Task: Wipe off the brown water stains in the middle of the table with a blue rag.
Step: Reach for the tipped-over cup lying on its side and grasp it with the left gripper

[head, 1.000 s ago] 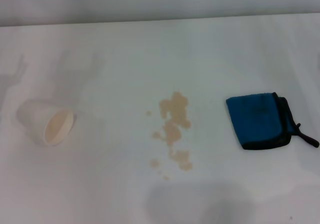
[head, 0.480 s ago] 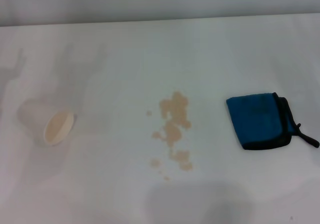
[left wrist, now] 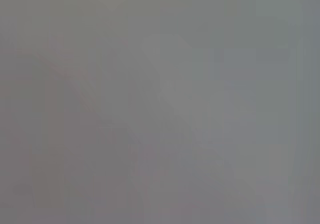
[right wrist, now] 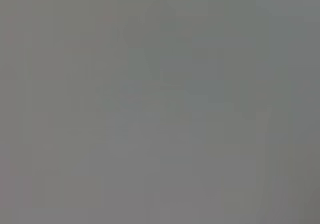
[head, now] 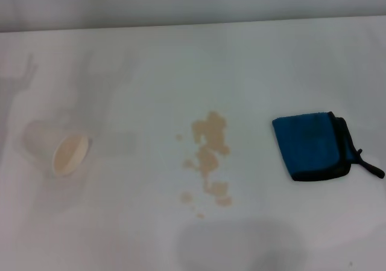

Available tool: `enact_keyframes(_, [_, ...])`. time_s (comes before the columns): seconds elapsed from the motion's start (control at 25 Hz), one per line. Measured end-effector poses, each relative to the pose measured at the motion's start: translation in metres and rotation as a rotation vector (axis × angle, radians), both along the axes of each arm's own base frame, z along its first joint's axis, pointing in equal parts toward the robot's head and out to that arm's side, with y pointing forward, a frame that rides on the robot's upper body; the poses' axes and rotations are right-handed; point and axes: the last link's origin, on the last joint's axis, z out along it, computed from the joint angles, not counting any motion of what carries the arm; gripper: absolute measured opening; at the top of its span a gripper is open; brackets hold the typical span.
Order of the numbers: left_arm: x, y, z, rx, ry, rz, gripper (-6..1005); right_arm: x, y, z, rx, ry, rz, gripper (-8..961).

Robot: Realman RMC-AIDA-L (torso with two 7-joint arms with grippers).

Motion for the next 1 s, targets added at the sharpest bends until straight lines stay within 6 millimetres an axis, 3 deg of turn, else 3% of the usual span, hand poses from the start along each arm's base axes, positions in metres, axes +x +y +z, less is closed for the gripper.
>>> enact_keyframes(0.52, [-0.013,-0.014,-0.001,-0.004,-0.01,0.02,876,0.001,-0.005,-0.019,-0.001,0.082,-0.02,383])
enact_keyframes(0.72, [-0.012,-0.031,0.001,0.023,-0.014,-0.044,877,-0.002,-0.005,-0.022,0.013,0.117,-0.004,383])
enact_keyframes(0.88, [-0.012,-0.034,-0.001,-0.081,0.005,-0.099,878,0.002,-0.008,-0.023,0.018,0.137,-0.019,383])
enact_keyframes(1.0, [-0.019,-0.035,0.012,-0.207,-0.036,-0.119,877,0.004,-0.012,-0.026,0.013,0.146,-0.031,383])
